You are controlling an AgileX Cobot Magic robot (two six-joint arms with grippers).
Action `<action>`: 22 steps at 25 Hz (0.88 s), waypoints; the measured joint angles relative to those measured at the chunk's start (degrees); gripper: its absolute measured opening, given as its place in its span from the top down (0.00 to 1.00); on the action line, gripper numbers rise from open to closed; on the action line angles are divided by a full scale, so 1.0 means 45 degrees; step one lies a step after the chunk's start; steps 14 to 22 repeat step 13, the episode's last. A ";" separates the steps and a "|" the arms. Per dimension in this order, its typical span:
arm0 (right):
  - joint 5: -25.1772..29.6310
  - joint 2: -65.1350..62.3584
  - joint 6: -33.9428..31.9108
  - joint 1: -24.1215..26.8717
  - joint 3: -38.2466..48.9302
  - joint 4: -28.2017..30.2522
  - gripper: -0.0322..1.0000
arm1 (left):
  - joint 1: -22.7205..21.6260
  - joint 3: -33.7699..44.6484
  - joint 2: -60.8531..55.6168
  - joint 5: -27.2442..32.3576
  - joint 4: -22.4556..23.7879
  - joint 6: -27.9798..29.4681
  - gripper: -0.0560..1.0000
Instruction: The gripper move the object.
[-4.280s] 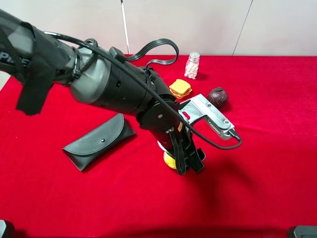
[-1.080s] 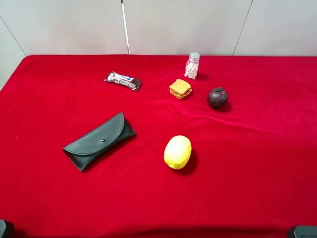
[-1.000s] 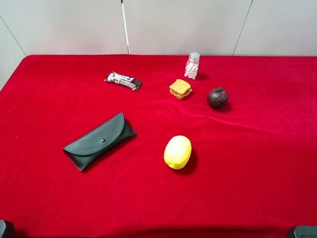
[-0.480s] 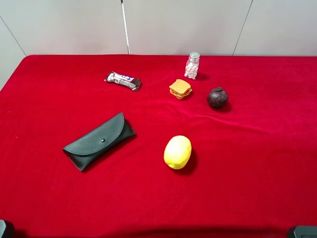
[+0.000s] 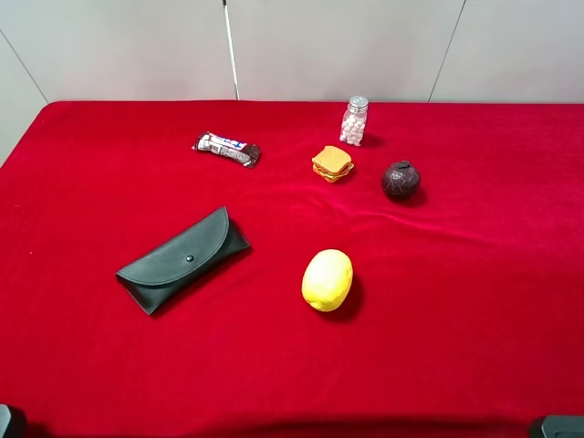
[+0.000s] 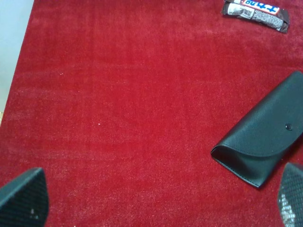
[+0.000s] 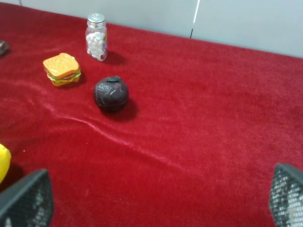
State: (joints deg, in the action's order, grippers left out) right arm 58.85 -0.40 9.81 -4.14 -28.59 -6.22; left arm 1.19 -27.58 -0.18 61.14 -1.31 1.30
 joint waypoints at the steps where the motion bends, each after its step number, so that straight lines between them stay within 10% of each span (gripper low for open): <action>1: 0.0000 0.0000 0.0000 0.0000 0.0000 0.0000 0.30 | 0.0000 0.0000 0.0000 0.0000 0.0000 0.0001 0.04; 22: 0.0000 0.0000 0.0000 0.0000 0.0000 0.0000 0.30 | 0.0000 0.0000 0.0000 0.0000 0.0000 -0.0023 0.04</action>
